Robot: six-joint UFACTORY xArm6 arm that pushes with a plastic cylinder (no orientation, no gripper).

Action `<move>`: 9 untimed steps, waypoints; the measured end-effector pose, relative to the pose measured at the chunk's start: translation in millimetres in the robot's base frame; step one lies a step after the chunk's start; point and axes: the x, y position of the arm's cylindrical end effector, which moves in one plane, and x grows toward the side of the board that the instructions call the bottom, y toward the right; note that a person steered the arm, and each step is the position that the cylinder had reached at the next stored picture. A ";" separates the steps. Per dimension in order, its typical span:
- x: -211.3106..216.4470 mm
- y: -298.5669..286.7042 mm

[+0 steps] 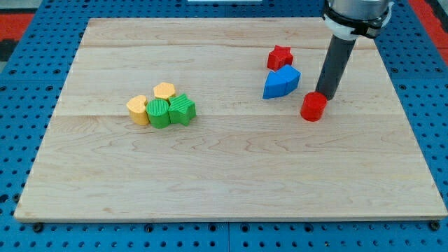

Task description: Push the blue cube and blue triangle towards the center of the board

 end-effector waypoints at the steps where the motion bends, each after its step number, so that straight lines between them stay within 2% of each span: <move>1: -12.0 5.4; 6: -53.7 11.2; 7: -65.9 -14.6; 9: -49.7 -74.4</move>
